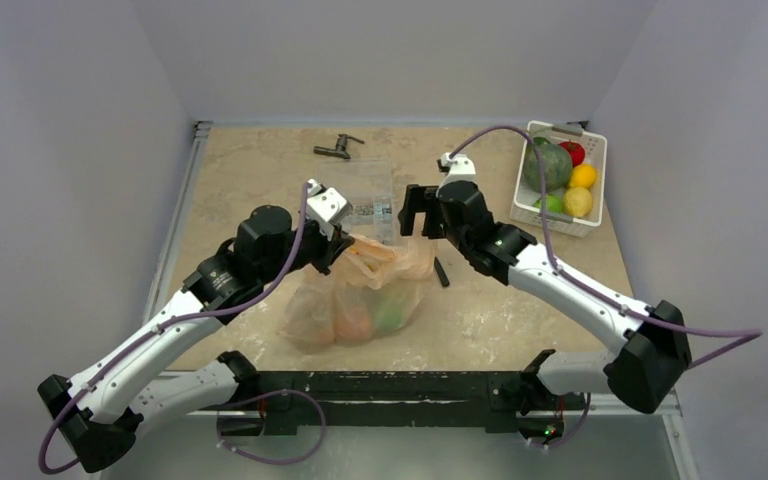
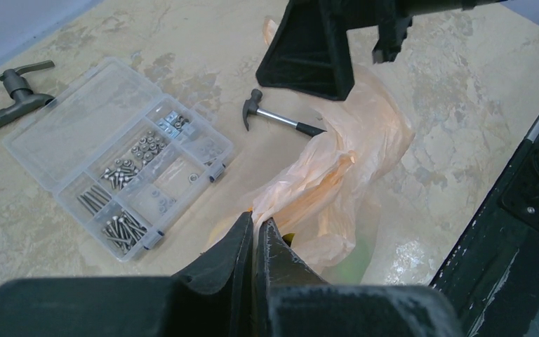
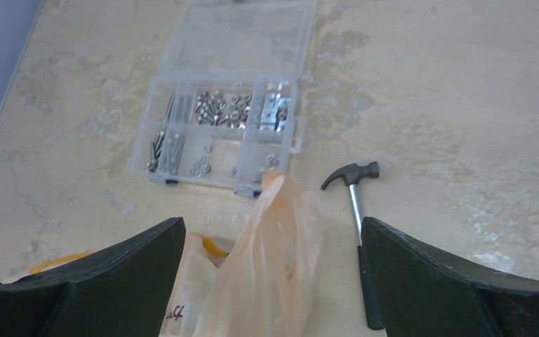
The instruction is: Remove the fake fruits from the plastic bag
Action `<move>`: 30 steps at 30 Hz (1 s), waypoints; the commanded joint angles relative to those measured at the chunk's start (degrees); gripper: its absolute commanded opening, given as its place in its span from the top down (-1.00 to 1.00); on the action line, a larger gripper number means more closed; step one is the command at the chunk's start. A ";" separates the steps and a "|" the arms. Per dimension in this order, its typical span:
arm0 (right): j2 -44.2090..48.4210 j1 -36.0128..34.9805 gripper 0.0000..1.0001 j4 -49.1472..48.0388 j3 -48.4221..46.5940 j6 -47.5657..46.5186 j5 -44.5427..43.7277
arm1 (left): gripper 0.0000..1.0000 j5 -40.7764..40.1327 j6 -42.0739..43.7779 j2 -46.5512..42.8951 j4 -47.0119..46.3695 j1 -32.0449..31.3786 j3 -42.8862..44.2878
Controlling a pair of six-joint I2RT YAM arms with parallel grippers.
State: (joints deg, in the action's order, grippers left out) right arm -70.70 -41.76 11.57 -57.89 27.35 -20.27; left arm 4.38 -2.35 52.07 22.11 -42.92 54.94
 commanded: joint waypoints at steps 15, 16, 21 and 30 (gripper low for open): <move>4.88 -0.21 1.00 -11.26 6.52 -2.31 16.84 | -0.18 -7.79 7.35 5.14 7.04 -4.47 5.41; 5.13 -0.24 1.00 -11.29 6.55 -2.67 16.65 | -0.22 -8.23 7.01 5.98 8.07 -4.77 6.36; 6.06 -0.20 1.00 -11.93 7.78 -4.23 16.59 | -0.30 -11.57 3.07 13.43 17.25 -6.46 17.12; 8.52 -0.25 1.00 -14.81 10.45 -3.10 19.90 | -0.02 -12.91 2.08 22.83 23.84 -8.43 25.06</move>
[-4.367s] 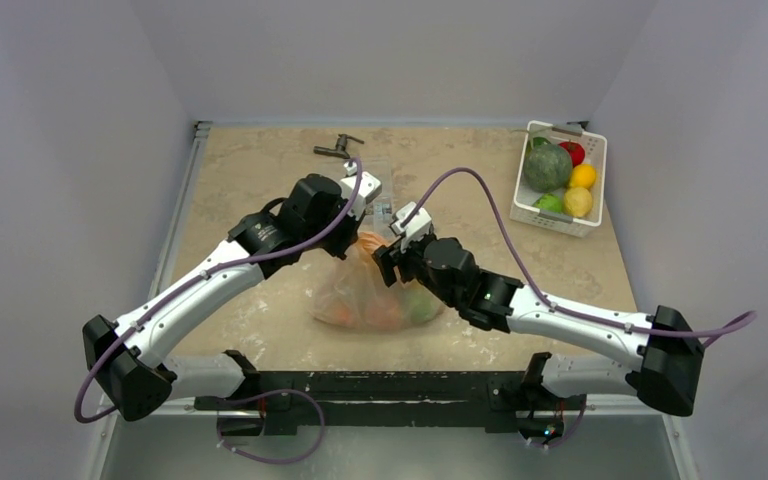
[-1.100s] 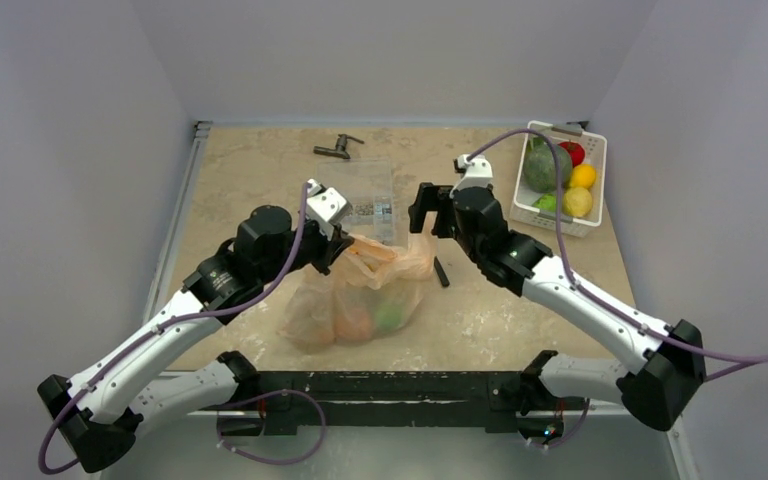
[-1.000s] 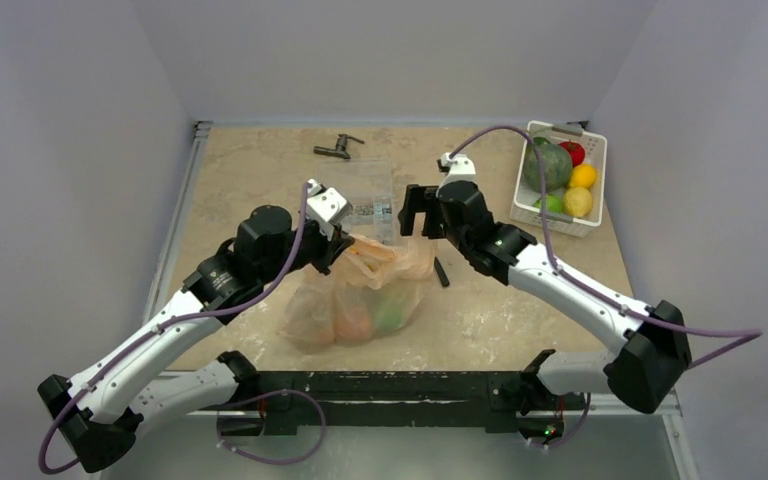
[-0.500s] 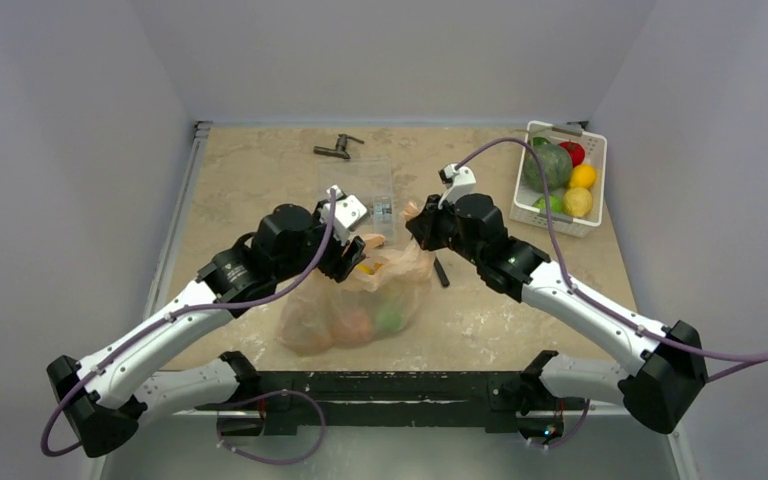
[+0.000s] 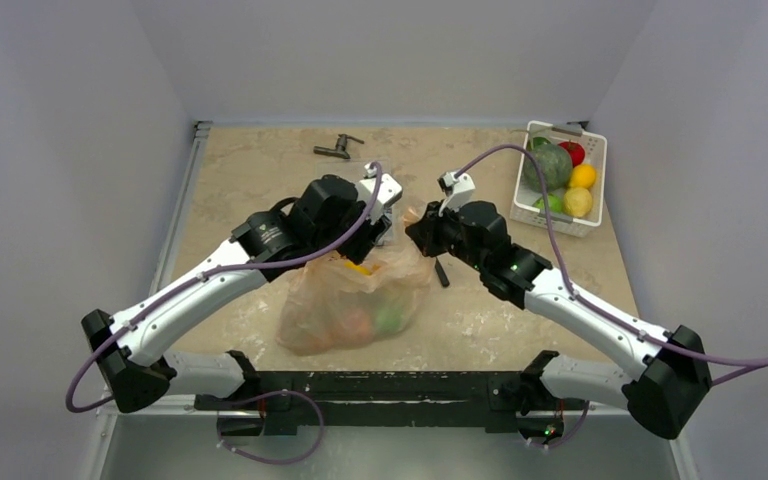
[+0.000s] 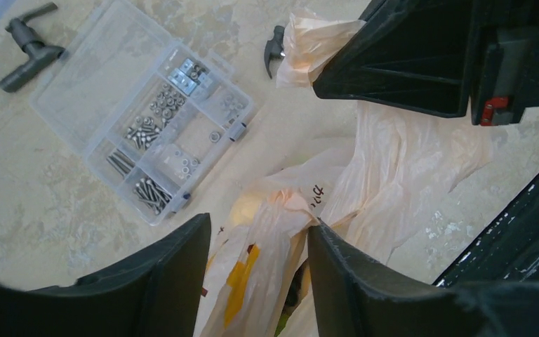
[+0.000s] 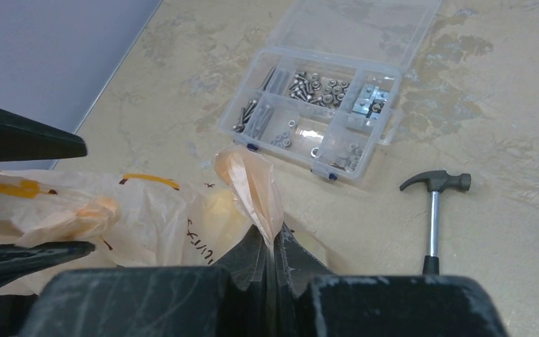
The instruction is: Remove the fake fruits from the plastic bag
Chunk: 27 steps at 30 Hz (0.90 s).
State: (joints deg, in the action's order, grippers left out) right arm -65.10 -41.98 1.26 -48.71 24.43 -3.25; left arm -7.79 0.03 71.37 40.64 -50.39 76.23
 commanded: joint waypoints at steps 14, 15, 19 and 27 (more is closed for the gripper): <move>7.20 1.93 1.00 -7.81 -0.52 11.23 -9.17 | 1.00 -21.21 -5.28 -17.49 -5.24 -0.77 0.63; 6.17 2.12 1.00 -8.04 -1.70 10.99 -8.85 | 1.00 -21.22 -5.91 -18.77 -4.69 -0.76 0.69; 1.86 2.49 1.00 -7.29 -6.87 9.70 -7.23 | 1.00 -20.88 -10.36 -24.37 0.65 -0.76 0.90; -9.50 2.16 1.00 -1.76 -21.97 1.43 -0.96 | 1.00 -10.74 -18.94 -34.31 5.38 -0.76 -2.55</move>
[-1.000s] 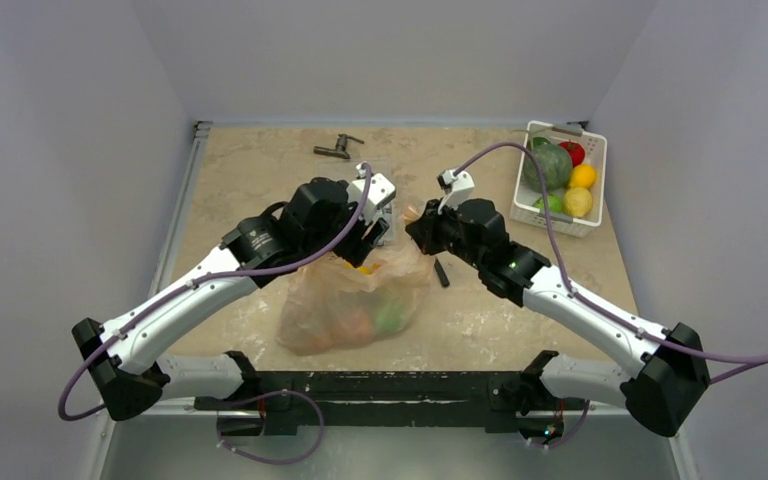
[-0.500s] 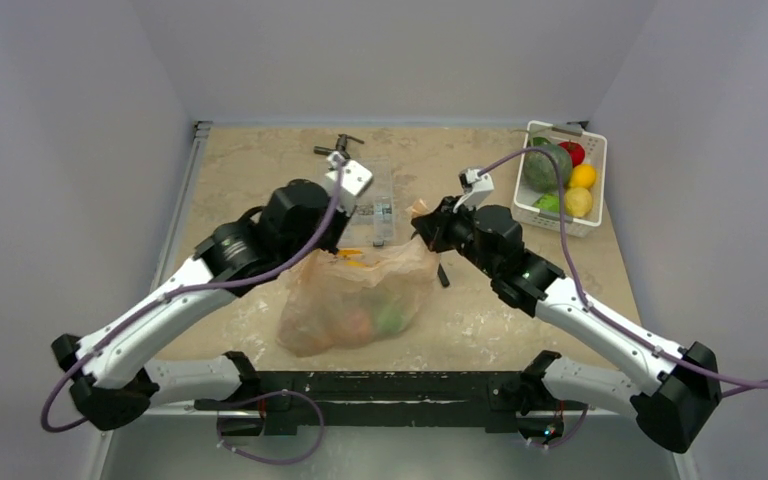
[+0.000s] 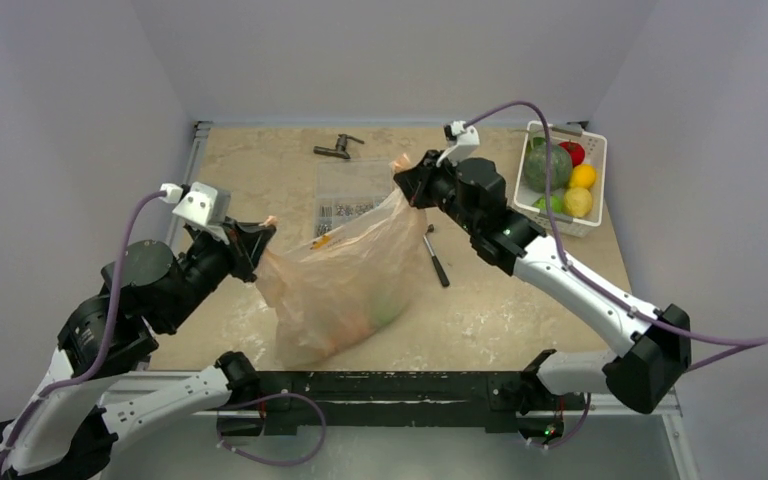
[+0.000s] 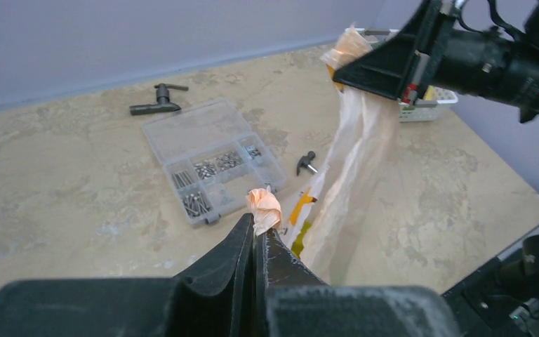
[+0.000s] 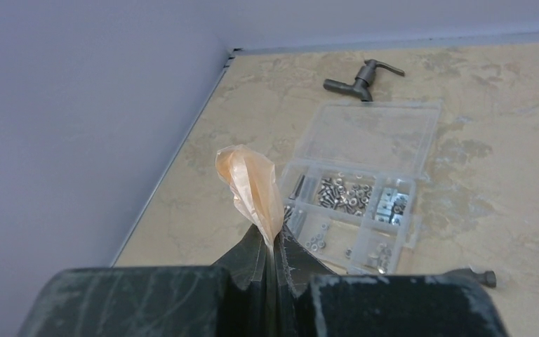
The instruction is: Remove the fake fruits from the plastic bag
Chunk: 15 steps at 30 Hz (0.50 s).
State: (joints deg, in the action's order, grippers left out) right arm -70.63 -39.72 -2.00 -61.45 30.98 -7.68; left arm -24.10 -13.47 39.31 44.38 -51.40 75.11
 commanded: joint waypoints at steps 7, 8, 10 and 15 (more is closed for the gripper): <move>-16.21 -0.09 1.00 10.10 -27.14 -8.05 9.85 | 1.00 18.42 -12.11 -1.09 -6.35 0.24 -7.07; -17.78 -0.09 1.00 11.13 -29.91 -8.46 11.05 | 1.00 19.23 -12.75 -0.90 -7.47 0.24 -7.49; -20.39 -0.17 0.94 13.03 -33.97 -8.65 12.04 | 1.00 20.28 -13.69 -0.23 -8.30 0.24 -7.65; -24.85 -0.61 0.37 24.28 -40.98 -9.82 8.11 | 1.00 21.85 -16.87 0.70 -8.12 0.22 -9.79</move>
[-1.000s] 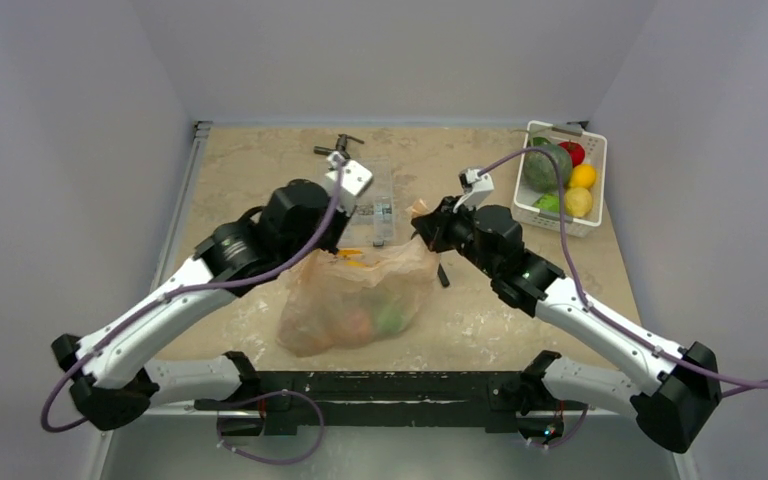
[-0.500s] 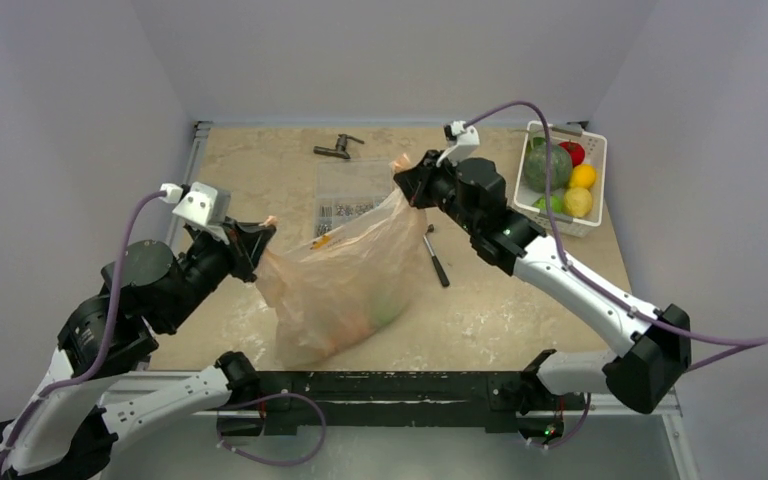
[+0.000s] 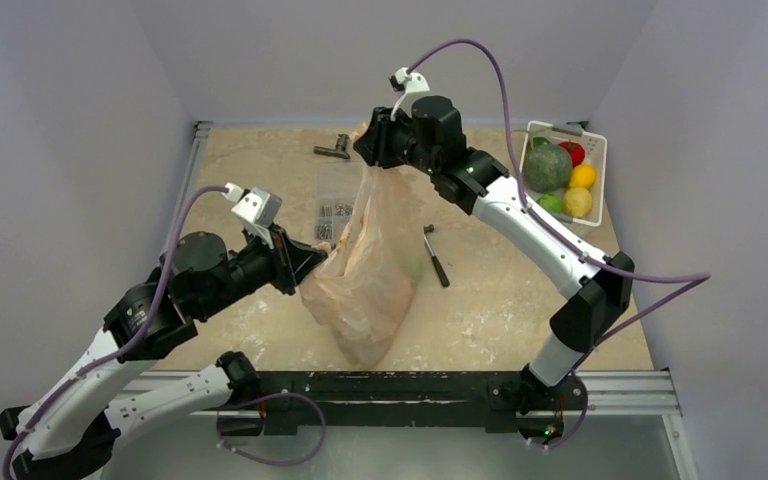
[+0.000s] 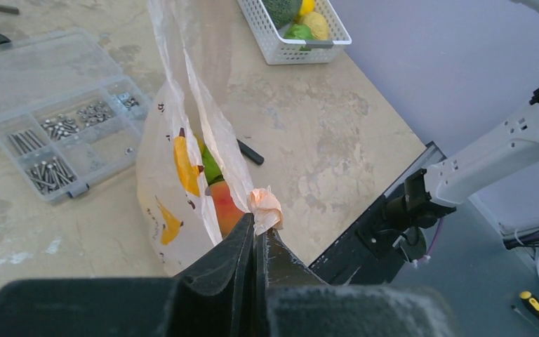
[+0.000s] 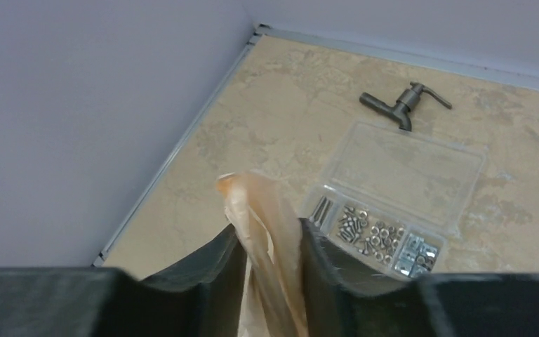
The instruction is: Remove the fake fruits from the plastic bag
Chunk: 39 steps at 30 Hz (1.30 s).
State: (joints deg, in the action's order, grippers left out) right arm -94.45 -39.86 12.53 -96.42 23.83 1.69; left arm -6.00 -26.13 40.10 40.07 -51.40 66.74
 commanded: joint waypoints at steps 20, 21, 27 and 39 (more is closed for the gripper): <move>20.32 -4.76 -0.98 27.17 7.51 8.30 -28.40 | 1.00 4.71 -5.06 0.10 -6.51 0.24 -7.40; 20.96 -6.41 -0.97 27.38 8.32 8.75 -28.64 | 1.00 4.88 -4.99 0.26 -6.46 0.24 -7.34; 25.29 -13.61 -0.98 23.38 15.53 12.20 -25.37 | 1.00 5.55 -5.13 1.03 -6.41 0.20 -7.24; 23.94 -18.11 -0.63 9.54 29.52 20.67 -18.17 | 1.00 8.84 -8.13 1.56 -7.56 0.24 -7.84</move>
State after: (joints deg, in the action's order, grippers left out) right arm -70.24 -56.51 30.63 -69.19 40.66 -19.53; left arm 0.89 -32.25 41.67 35.16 -51.40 59.24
